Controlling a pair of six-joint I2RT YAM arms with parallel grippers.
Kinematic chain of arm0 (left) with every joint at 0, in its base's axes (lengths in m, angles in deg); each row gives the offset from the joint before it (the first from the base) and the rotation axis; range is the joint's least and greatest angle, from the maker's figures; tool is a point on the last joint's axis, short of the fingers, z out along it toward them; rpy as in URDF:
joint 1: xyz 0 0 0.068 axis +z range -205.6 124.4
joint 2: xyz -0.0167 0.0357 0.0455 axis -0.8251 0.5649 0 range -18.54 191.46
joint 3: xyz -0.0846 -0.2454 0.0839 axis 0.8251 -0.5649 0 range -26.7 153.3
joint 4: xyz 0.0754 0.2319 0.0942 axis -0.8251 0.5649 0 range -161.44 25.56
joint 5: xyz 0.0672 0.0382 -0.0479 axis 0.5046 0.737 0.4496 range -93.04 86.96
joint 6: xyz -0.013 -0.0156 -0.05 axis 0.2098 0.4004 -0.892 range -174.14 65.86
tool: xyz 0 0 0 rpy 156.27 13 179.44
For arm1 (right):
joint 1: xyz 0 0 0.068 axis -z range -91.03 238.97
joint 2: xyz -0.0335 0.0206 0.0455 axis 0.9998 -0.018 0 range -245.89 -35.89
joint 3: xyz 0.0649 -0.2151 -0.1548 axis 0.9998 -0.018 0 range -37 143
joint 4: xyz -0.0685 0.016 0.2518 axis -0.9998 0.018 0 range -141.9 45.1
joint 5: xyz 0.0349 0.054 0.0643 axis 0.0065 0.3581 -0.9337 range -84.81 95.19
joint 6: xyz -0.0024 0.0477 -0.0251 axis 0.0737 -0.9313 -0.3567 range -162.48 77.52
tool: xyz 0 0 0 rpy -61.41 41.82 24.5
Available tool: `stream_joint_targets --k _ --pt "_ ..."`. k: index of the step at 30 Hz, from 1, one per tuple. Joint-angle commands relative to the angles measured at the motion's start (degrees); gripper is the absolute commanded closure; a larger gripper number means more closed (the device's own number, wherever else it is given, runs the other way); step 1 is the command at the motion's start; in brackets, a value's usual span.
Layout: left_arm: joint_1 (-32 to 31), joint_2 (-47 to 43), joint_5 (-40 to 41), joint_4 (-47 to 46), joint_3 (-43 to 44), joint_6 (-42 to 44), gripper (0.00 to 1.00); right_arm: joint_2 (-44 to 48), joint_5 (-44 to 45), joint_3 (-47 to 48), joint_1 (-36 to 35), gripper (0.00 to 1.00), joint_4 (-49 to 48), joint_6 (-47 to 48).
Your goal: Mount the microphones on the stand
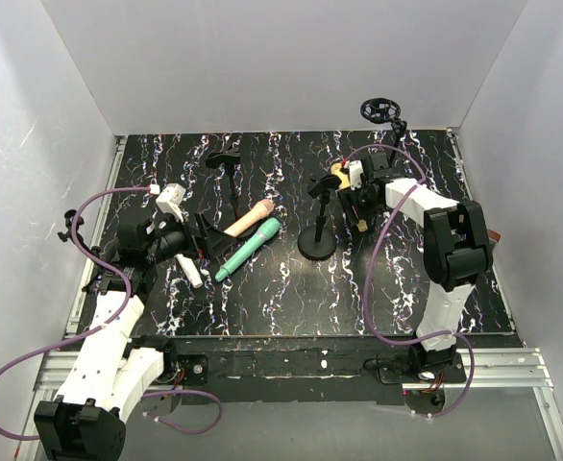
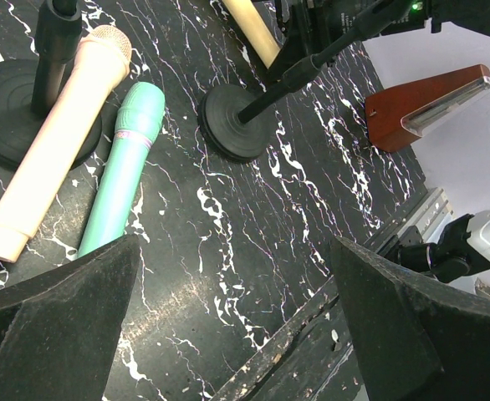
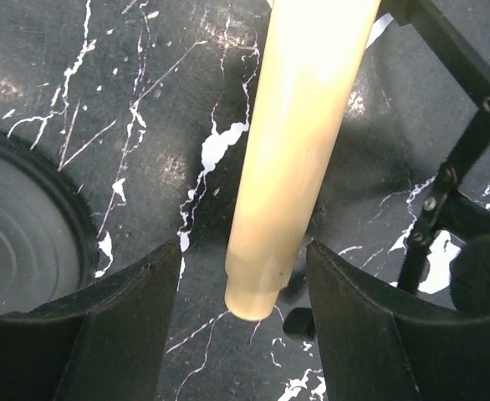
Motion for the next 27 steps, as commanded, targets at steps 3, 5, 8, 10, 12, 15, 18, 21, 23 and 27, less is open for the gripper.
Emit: stream_joint_targets --k 3,5,8,10,12,15,18,21,23,27 --pt "0.0 -0.58 -0.02 0.44 0.09 0.95 0.02 -3.44 2.73 3.66 -0.27 0.37 2.22 -0.4" --pt "0.0 -0.49 0.07 0.52 0.0 0.95 0.02 -4.14 2.91 3.66 -0.36 0.41 2.49 -0.4" --pt "0.0 -0.58 -0.02 0.52 0.09 0.95 0.02 -4.85 3.44 3.66 -0.45 0.57 2.84 -0.48" --pt "0.0 -0.49 -0.19 0.52 0.0 0.95 0.02 -4.93 3.96 3.49 -0.53 0.69 2.93 -0.31" --pt "-0.09 -0.4 -0.28 0.52 0.09 0.95 0.02 -4.5 4.05 2.78 -0.62 0.79 2.84 -0.48" --pt "-0.09 -0.4 -0.46 0.52 0.09 0.95 0.02 -2.13 3.79 1.03 -0.62 0.87 2.14 -0.83" --pt "0.0 -0.23 -0.81 0.44 0.09 0.95 0.02 3.22 3.0 -2.48 -0.71 0.92 0.56 -1.8" --pt "0.0 -0.05 -2.47 -0.26 0.0 0.34 0.02 9.46 1.34 -6.0 -0.71 0.96 -0.67 -2.07" --pt "0.0 0.3 -3.79 -0.79 0.0 -0.1 0.02 14.64 -0.68 -8.11 -0.71 0.99 -1.02 -2.24" --pt "0.0 -0.14 -6.86 -2.37 -0.26 -0.98 0.02 22.03 -6.57 -11.63 -0.71 0.99 -0.41 -2.59"
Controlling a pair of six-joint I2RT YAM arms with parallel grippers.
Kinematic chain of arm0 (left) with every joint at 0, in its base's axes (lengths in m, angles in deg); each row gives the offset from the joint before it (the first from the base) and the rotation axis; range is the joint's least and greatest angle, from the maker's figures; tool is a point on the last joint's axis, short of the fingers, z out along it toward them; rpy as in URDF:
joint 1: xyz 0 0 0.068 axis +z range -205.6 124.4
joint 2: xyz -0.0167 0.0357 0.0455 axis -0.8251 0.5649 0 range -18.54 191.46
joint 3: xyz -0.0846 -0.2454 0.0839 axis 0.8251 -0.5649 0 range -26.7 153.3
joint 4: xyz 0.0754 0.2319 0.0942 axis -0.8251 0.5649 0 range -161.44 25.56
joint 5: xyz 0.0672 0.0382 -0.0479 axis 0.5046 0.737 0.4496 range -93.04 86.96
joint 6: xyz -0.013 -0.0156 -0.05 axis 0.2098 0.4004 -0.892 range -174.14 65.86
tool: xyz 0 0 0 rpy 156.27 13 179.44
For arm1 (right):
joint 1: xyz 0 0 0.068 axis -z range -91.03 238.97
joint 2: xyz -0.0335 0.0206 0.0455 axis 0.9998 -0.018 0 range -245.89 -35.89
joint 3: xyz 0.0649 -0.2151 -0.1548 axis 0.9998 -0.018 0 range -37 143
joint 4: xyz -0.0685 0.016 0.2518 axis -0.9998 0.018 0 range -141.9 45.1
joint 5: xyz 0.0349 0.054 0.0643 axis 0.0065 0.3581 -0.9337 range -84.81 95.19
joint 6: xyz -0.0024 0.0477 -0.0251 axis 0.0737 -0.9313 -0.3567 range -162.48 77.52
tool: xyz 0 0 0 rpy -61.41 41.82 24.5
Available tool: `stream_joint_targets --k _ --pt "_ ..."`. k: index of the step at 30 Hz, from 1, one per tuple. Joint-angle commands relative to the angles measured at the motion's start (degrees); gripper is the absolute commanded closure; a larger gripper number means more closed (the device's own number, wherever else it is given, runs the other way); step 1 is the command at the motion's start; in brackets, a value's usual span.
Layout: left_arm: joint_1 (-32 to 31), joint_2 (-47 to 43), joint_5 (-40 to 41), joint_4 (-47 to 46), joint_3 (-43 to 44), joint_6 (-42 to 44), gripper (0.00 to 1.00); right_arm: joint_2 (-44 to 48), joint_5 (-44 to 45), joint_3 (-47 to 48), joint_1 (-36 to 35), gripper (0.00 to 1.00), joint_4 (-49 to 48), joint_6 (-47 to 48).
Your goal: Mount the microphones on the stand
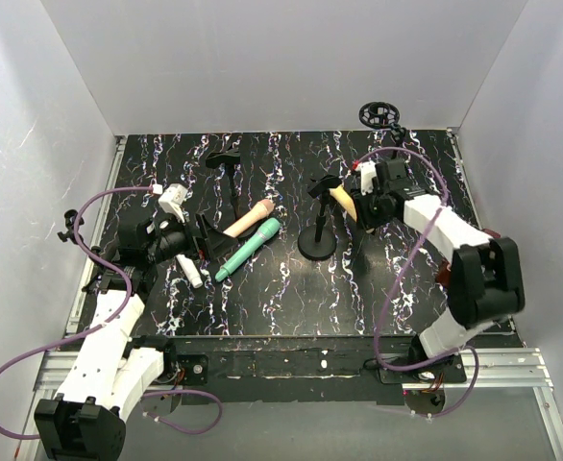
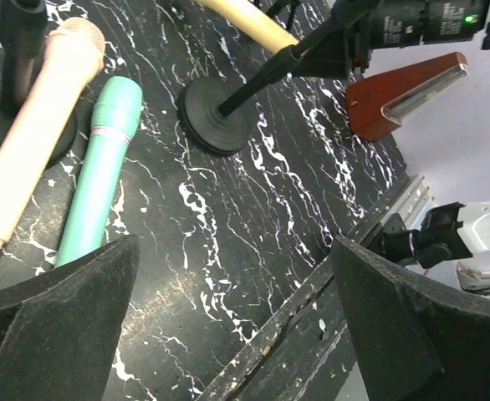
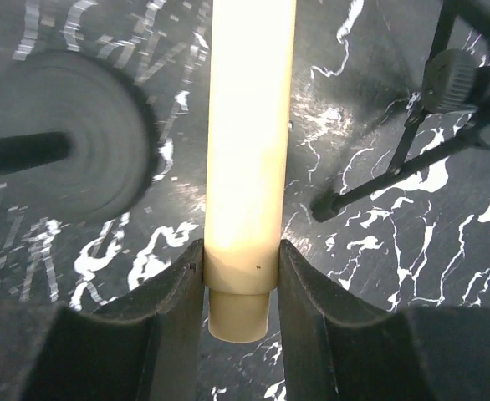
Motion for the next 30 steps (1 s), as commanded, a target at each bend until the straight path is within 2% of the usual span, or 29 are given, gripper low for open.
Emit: stream_joint_targets --k 1,6,11,20,30 --pt "0.0 -0.75 -4.64 -2.38 -0.44 -0.81 0.02 9.45 -7.6 -2.49 -0.3 0.99 -1.57 -0.93" --pt "0.0 -2.15 -7.37 -6.15 -1.31 -3.88 0.02 16.75 -8.75 -4.26 0.05 0.99 -1.13 -1.02" --pt "-0.09 -1.89 -9.91 -12.3 -2.29 -12.83 0.02 21.85 -10.42 -2.51 1.46 0.99 1.5 -1.55" --pt "-0.96 -1.28 -10.8 -21.27 2.98 -24.09 0.02 27.92 -16.05 4.35 5.33 0.99 5.72 -4.09" --pt "-2.63 -1.46 -8.43 -32.61 2.81 -35.78 0.02 30.38 -23.69 14.8 7.88 0.99 12.31 -5.24"
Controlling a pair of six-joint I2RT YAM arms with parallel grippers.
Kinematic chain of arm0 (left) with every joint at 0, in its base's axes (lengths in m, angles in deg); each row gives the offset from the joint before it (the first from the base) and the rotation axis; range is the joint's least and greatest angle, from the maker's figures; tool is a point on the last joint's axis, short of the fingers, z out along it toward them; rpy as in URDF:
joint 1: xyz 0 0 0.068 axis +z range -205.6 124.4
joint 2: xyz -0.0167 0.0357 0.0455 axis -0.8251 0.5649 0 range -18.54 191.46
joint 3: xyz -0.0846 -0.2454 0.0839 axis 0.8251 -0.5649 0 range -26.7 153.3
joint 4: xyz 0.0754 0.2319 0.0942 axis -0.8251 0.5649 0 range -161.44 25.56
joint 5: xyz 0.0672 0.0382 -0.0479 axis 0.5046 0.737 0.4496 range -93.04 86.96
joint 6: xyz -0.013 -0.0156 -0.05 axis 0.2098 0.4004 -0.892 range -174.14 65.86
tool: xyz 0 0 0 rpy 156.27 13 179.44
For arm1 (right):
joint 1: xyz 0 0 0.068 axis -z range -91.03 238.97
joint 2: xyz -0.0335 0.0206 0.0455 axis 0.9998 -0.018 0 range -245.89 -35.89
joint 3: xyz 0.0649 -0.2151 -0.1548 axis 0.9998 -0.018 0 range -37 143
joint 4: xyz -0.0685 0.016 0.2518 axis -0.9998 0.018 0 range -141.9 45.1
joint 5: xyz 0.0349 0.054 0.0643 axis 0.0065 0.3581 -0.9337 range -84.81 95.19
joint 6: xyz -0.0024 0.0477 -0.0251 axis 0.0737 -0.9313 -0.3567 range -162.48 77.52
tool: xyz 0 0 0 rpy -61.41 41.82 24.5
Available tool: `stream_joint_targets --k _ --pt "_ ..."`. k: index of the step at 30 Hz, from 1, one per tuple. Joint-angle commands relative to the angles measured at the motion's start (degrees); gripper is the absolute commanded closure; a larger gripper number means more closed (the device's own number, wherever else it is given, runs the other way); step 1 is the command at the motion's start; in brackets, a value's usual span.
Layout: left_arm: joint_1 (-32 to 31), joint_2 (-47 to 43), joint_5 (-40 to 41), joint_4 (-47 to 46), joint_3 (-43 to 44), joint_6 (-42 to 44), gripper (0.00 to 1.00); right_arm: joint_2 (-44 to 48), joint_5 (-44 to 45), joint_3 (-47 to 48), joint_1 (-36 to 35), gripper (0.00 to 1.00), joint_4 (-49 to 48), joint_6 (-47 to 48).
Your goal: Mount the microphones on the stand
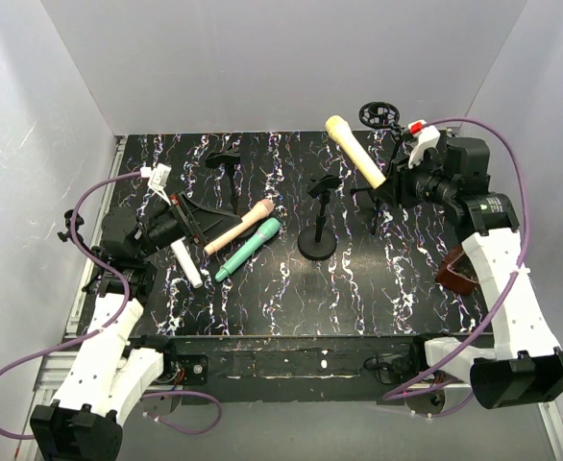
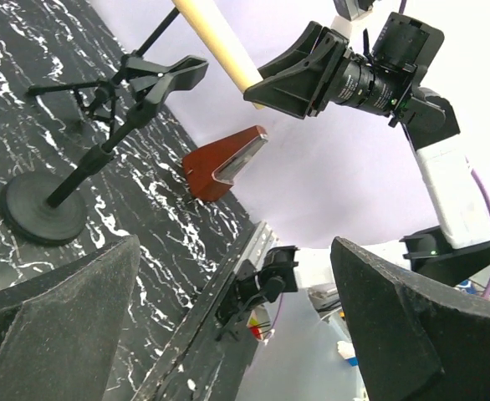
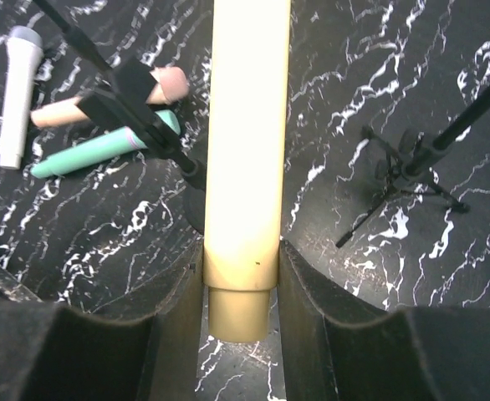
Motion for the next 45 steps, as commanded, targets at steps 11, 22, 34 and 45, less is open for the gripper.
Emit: stream_joint_targets --k 11,22,34,45 --pt "-7.16 5.61 8.04 -13.22 4.37 -11.85 0.02 0.22 -16.34 15.32 1.37 0.99 4.95 -4.16" --pt "-17.62 12.99 13.93 -15.77 8.6 -9.3 0.02 0.39 -23.64 17.43 1.46 0.99 5.74 -6.45" --pt "-21.76 20.98 19.47 -17.7 13.87 -8.94 0.02 0.39 -32.34 15.24 1.37 0.99 3.9 -8.64" --pt "-29.67 30.04 28.08 -20.43 21.95 -6.05 0.02 0.74 -35.59 11.02 1.11 0.99 0.21 -10.93"
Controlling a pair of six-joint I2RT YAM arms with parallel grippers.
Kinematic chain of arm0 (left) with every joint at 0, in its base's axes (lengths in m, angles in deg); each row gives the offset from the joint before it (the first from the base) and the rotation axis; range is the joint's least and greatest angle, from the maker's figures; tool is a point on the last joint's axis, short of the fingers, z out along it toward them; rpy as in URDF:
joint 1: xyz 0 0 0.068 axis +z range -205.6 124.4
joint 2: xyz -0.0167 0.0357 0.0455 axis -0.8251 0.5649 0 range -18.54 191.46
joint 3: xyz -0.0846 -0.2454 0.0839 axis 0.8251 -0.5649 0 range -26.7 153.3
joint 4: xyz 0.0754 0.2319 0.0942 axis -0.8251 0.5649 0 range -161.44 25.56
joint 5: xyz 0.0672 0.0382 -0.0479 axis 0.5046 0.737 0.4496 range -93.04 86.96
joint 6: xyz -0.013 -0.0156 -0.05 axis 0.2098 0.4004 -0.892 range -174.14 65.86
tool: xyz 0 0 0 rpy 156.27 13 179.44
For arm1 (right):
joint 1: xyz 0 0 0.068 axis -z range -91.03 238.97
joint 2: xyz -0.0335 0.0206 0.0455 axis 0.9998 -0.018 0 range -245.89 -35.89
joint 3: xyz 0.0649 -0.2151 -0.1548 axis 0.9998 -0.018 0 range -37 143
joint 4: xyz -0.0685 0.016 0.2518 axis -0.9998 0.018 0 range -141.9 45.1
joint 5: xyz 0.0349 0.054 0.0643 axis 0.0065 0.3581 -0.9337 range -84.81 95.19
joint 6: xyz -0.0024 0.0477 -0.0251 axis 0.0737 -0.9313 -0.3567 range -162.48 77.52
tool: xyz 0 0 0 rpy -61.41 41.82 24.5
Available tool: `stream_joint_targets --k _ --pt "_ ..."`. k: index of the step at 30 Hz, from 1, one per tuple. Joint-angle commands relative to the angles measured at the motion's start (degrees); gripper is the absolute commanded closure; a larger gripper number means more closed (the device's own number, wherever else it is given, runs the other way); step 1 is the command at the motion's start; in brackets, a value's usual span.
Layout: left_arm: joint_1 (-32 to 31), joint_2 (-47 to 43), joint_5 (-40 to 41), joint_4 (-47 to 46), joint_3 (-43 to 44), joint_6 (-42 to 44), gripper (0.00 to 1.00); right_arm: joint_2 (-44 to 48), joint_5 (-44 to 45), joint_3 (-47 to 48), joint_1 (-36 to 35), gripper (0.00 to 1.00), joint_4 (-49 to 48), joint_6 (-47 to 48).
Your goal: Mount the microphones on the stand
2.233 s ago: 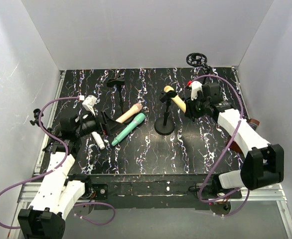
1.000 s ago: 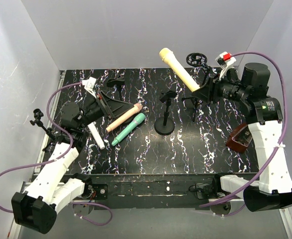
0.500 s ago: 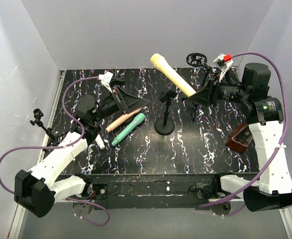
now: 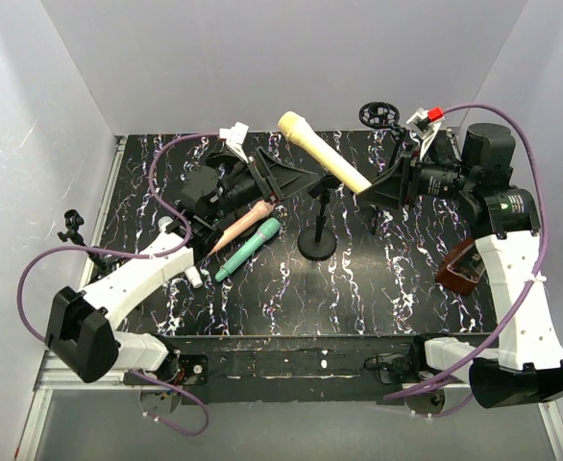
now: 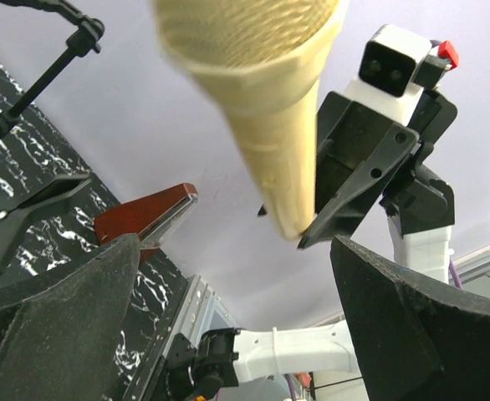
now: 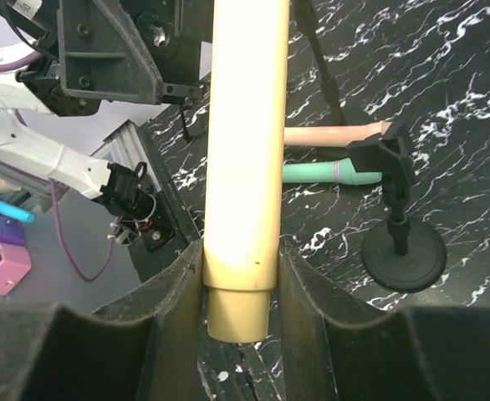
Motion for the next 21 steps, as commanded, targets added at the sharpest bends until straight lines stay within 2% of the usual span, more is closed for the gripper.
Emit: stream_joint_targets --k 1,7,9,12,14,18,19,21 --pt "-2.63 2.2 5.5 -2.33 5.15 2.87 0.02 0.74 -3.2 -2.12 -0.19 0.99 -4.58 -1.14" --pt "-3.78 4.66 11.92 -4.88 6.21 1.73 0.04 1.36 -4.69 -4.93 -0.27 0.99 -5.29 -0.17" --pt "-3.87 4.93 13.59 -4.97 6.21 1.03 0.15 1.53 -5.05 -5.72 -0.36 0.99 -5.29 0.27" --pt "-3.87 5.28 15.18 -4.97 6.29 0.76 0.38 1.62 -6.36 -6.51 -0.27 0.99 -5.29 1.24" --pt "-3.78 5.46 15.53 -4.8 6.56 1.03 0.63 1.71 -7.15 -6.96 -0.27 0.99 -5.2 2.02" --pt "-3.78 5.46 14.48 -3.83 7.0 2.43 0.97 1.97 -8.65 -8.01 -0.27 0.99 -4.76 3.69" --pt "-3.87 5.37 14.04 -3.83 7.09 2.78 1.0 1.97 -9.09 -8.19 -0.27 0.99 -4.24 4.39" --pt "-3.78 4.85 13.25 -3.65 6.91 4.01 1.0 2.15 -9.27 -8.36 -0.27 0.92 -3.54 5.01"
